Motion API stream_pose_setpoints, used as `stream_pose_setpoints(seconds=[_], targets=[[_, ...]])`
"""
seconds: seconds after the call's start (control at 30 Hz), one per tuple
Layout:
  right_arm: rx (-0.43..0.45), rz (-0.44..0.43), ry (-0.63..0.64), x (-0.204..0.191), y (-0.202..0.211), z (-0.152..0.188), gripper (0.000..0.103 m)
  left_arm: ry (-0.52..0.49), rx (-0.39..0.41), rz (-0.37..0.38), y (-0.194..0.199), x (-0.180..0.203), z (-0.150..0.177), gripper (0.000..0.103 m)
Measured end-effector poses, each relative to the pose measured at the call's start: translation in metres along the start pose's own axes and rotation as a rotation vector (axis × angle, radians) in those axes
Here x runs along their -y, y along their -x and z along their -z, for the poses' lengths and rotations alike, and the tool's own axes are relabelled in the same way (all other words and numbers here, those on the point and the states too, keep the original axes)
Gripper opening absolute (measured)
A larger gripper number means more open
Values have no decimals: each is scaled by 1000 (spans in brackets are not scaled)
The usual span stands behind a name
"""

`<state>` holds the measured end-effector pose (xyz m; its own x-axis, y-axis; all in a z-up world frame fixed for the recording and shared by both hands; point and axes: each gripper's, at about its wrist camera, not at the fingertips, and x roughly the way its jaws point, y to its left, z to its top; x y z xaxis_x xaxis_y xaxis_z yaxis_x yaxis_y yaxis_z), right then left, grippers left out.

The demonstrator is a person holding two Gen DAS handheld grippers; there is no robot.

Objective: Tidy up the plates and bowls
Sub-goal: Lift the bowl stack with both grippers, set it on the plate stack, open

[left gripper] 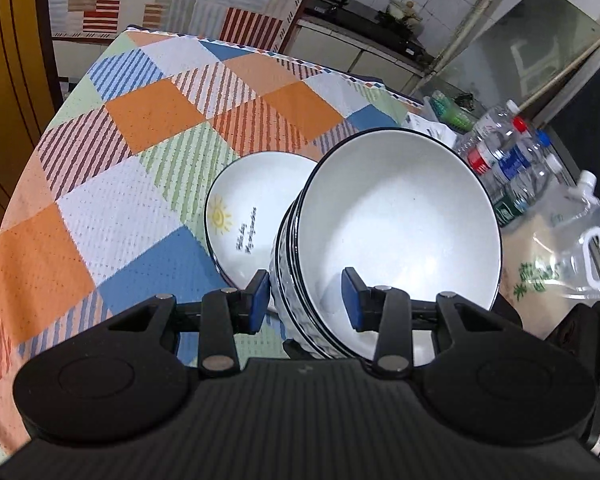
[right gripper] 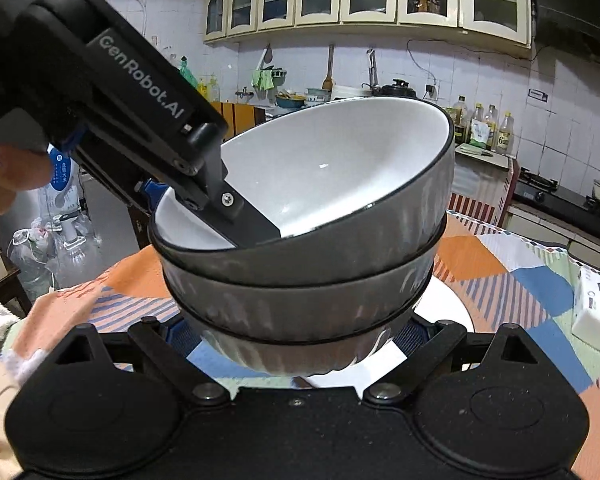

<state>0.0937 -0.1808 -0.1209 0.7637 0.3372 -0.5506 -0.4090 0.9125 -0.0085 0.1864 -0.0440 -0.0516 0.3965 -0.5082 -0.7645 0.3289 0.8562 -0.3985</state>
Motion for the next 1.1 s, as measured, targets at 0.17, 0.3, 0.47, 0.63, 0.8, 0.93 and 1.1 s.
stream_pose_setpoints(seconds=[0.17,0.3,0.47,0.63,0.8,0.93,1.1], targets=[[-25,14,-8,19,-26,-4,97,-40,9,-31,-28,2,-18,37],[-54,7,-39,35,-48,-2,97,-65,21,-68,-53,4,-25,37],[-73,34,-40,42,-65,5,97,-45,6,-59,-77,-3,-35,37],[-97,44,-73,50,-80,9,97,-31,10,-63,-95,-8,-38,37],[-117,37,-88,54,-88,12,97,-37,6,-85,-106,-10,-36,37],[-141,43,-65,53,-95,16,97,-28,-6,-95,-112,-12,-34,37],[-143,65,-80,55,-96,21,96,-35,-10,-72,-116,-15,-29,37]])
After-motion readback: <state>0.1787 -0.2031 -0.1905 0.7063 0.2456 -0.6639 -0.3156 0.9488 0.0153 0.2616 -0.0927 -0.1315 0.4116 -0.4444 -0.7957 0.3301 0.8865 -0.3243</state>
